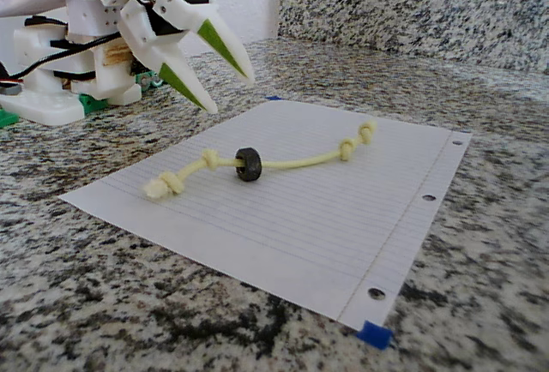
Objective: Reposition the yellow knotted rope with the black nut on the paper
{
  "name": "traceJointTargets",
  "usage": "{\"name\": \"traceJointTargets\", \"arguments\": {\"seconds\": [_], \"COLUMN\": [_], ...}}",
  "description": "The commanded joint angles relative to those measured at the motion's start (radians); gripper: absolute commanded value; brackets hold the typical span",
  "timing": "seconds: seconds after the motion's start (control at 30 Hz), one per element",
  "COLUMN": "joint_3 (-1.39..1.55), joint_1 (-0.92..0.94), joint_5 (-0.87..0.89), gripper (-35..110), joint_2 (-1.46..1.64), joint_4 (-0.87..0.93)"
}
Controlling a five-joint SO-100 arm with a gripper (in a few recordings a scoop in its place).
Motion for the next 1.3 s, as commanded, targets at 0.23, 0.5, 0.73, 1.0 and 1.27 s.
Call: {"name": "traceJointTargets", "arguments": {"seconds": [0.23, 0.5, 0.73, 1.0, 1.27], "joint_3": [0.021, 0.021, 0.021, 0.017, -0.051], "joint_1": [-0.005, -0.005, -0.006, 0.003, 0.011], "joint_5": [0.002, 0.002, 0.002, -0.006, -0.006], "gripper": [63, 63, 63, 63, 63], "joint_2": [0.003, 0.003, 0.003, 0.003, 0.002], "joint_4": [0.000, 0.000, 0.000, -0.058, -0.130]}}
